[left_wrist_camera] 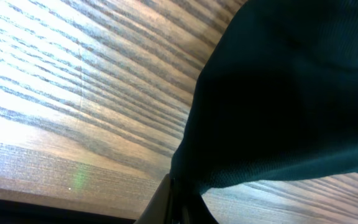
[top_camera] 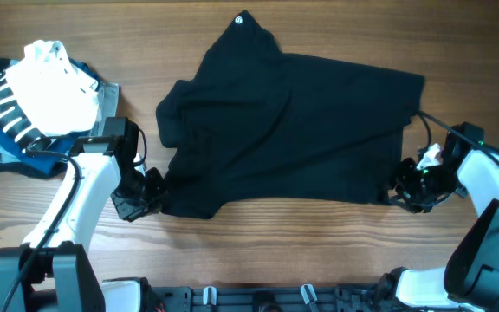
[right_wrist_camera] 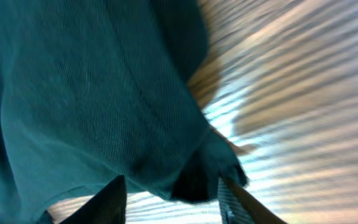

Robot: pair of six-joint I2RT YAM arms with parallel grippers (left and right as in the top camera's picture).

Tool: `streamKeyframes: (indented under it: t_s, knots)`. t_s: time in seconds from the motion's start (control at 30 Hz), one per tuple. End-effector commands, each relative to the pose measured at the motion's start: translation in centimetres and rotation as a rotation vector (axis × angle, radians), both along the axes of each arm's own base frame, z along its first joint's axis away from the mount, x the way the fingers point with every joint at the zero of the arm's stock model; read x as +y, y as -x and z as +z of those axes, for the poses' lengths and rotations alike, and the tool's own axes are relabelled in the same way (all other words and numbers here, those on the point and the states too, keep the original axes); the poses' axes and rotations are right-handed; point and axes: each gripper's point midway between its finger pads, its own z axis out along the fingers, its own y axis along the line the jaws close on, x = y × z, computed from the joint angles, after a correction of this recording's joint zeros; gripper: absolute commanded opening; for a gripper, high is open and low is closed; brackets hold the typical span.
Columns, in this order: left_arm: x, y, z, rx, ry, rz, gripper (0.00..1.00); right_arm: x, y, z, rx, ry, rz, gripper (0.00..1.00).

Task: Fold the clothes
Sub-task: 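Grasp the lower right hem with the right gripper and pull it outward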

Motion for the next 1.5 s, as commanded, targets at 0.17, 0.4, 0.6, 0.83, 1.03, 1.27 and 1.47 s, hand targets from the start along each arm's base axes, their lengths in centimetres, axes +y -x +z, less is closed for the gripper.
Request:
streamKeyframes:
  t_s: [0.17,0.4,0.6,0.83,1.03,1.27,1.47]
  knots:
    - [0.4,-0.1,0.1,-0.016,-0.017,0.005,0.04,1.6,0.4,-0.6,-0.053,-0.072,0.075,0.04]
    - [0.8,0.1,0.1,-0.013,-0.041,-0.002,0.04,0.0,-2.6,7.0,-0.106,-0.028,0.08,0.04]
    - [1.2,0.4,0.1,0.002,-0.064,-0.005,0.04,-4.1,-0.1,9.7,0.074,0.222,-0.05,0.04]
    - [1.3,0.4,0.1,0.003,-0.065,-0.001,0.04,-4.8,4.7,8.5,0.311,0.307,-0.14,0.04]
    - [1.3,0.4,0.1,0.003,-0.064,-0.001,0.04,-3.9,5.8,7.8,0.358,0.273,-0.15,0.08]
    - [1.3,0.4,0.1,0.003,-0.064,-0.001,0.37,-4.7,4.0,7.3,0.276,0.296,-0.161,0.79]
    - [1.3,-0.9,0.9,-0.045,-0.057,-0.05,0.34,-7.0,-1.9,6.9,0.011,0.338,-0.162,0.81]
